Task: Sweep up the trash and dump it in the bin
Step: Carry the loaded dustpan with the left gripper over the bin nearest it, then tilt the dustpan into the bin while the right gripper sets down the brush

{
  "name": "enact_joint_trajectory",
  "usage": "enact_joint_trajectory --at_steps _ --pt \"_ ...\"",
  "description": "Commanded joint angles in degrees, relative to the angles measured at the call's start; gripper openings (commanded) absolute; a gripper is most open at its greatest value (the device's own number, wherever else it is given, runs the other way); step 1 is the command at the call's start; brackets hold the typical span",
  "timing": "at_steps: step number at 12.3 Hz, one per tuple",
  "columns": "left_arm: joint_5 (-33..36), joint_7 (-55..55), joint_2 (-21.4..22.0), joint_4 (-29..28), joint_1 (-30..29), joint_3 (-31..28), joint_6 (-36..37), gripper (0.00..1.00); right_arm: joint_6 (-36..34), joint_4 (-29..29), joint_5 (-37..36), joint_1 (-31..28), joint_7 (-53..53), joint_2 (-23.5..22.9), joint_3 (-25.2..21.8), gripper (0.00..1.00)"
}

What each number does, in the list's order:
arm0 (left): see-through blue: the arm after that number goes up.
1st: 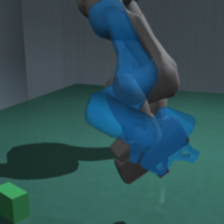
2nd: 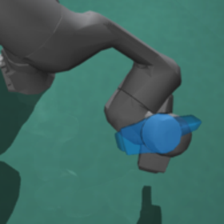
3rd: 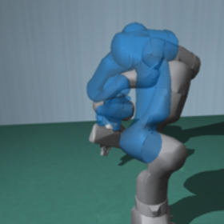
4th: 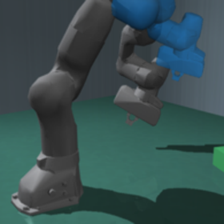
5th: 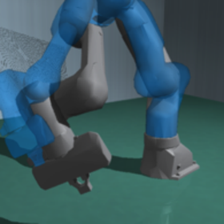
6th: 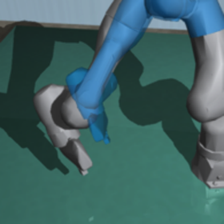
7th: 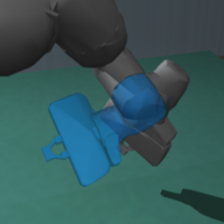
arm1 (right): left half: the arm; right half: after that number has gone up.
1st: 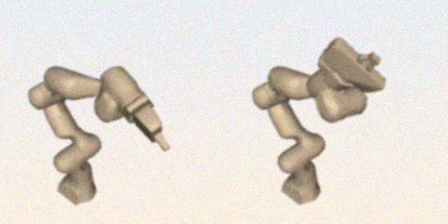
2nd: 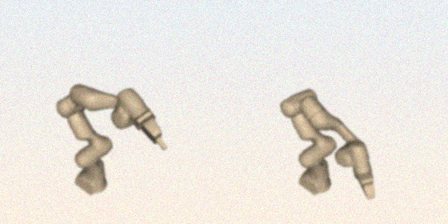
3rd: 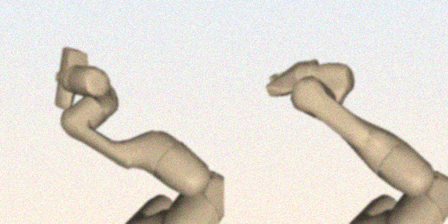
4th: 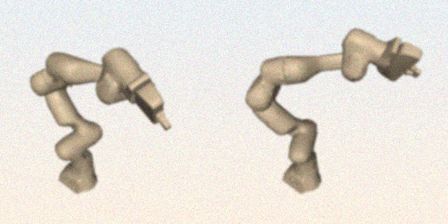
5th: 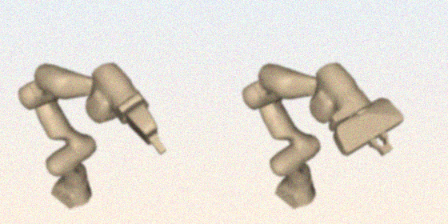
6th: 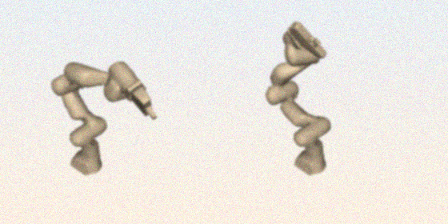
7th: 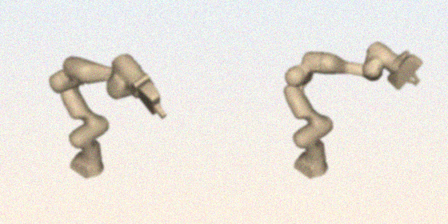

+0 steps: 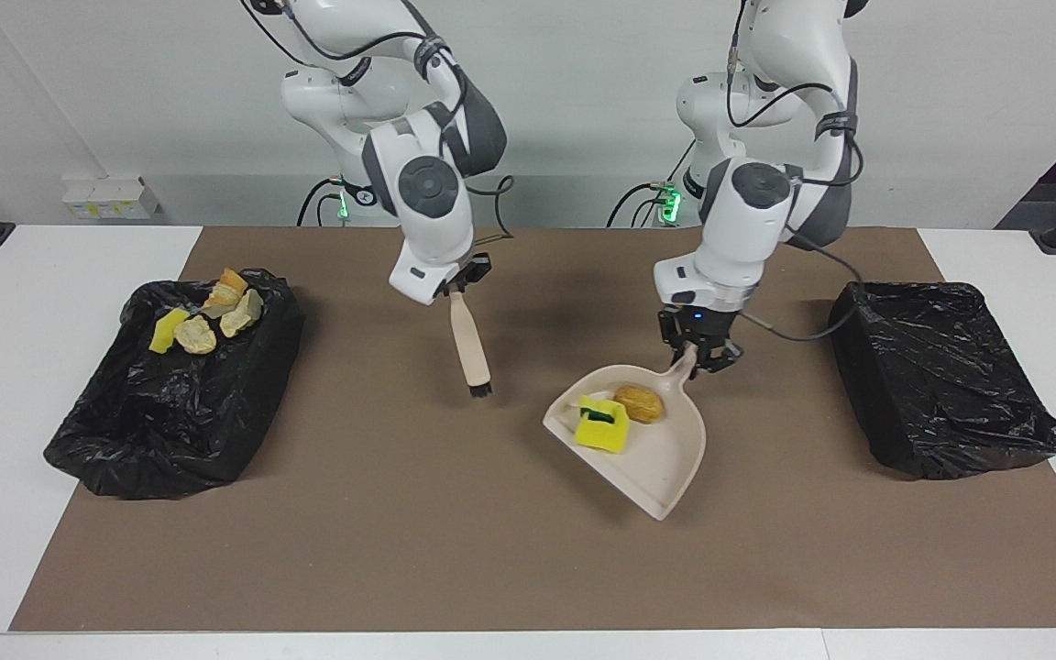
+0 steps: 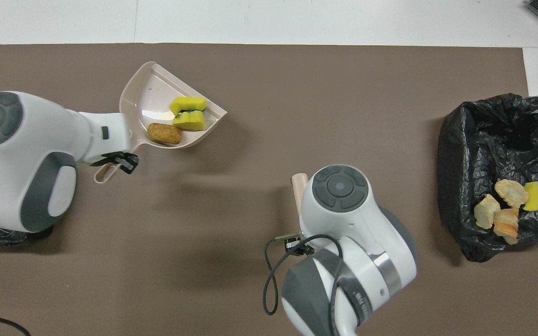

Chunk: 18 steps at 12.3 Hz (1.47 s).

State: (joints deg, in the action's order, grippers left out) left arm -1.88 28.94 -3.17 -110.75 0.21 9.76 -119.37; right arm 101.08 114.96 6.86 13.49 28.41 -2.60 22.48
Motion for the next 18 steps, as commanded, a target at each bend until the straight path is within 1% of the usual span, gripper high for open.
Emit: enact_joint_trajectory --at_steps 1,2,3,5,6,7,9,11,13,14,15,16,18 --pt "-4.52 9.86 1.59 2.63 0.22 -8.66 4.58 0.0 4.28 2.28 1.14 5.3 9.7 -1.17 0.02 0.0" --pt "-6.62 15.12 1.59 3.34 0.22 -12.62 4.76 0.0 6.65 4.02 1.22 7.93 11.3 -2.14 -0.07 0.0" --pt "-7.95 20.92 1.67 3.43 0.14 -16.83 4.67 0.0 10.42 5.26 1.22 9.61 11.93 -3.45 -0.07 0.0" --pt "-8.05 34.27 1.67 3.78 0.14 -24.31 4.5 0.0 15.79 6.68 1.4 12.25 14.47 -5.22 -0.07 0.0" --pt "-8.05 39.64 1.67 4.04 0.14 -27.65 4.58 0.0 15.55 6.24 1.4 12.27 14.66 -5.49 -0.07 0.15" --pt "-7.96 43.61 1.67 4.13 0.05 -30.47 4.5 0.0 15.38 5.89 1.31 12.27 15.01 -5.75 -0.07 0.99" --pt "-7.35 51.09 1.67 4.48 0.05 -35.83 3.71 0.0 13.19 3.26 1.31 11.74 14.66 -5.67 -0.24 1.0" --pt "-7.0 57.07 1.41 5.8 -0.13 -39.88 3.44 0.0 10.81 0.19 0.26 10.26 14.05 -5.14 -0.33 1.0" --pt "-3.06 62.0 1.23 6.07 -0.04 -43.14 2.48 0.0 7.75 -3.23 0.08 8.15 12.39 -4.53 -0.51 1.0" --pt "-1.39 62.81 1.06 5.98 -0.13 -44.11 2.74 0.0 5.12 -5.69 0.08 5.87 10.55 -4.0 -0.59 1.0" --pt "2.29 64.29 1.06 6.07 -0.13 -45.08 2.91 0.0 1.87 -8.33 -0.18 3.5 7.22 -3.65 -0.6 1.0" --pt "7.72 65.27 1.06 6.16 -0.13 -45.26 2.39 0.0 -1.55 -11.57 -1.49 1.21 2.14 -3.64 -0.6 1.0" --pt "17.65 65.36 -0.25 8.08 0.4 -45.18 1.42 0.0 -5.61 -16.59 -5.26 -2.48 -4.21 -3.21 -0.77 1.0"
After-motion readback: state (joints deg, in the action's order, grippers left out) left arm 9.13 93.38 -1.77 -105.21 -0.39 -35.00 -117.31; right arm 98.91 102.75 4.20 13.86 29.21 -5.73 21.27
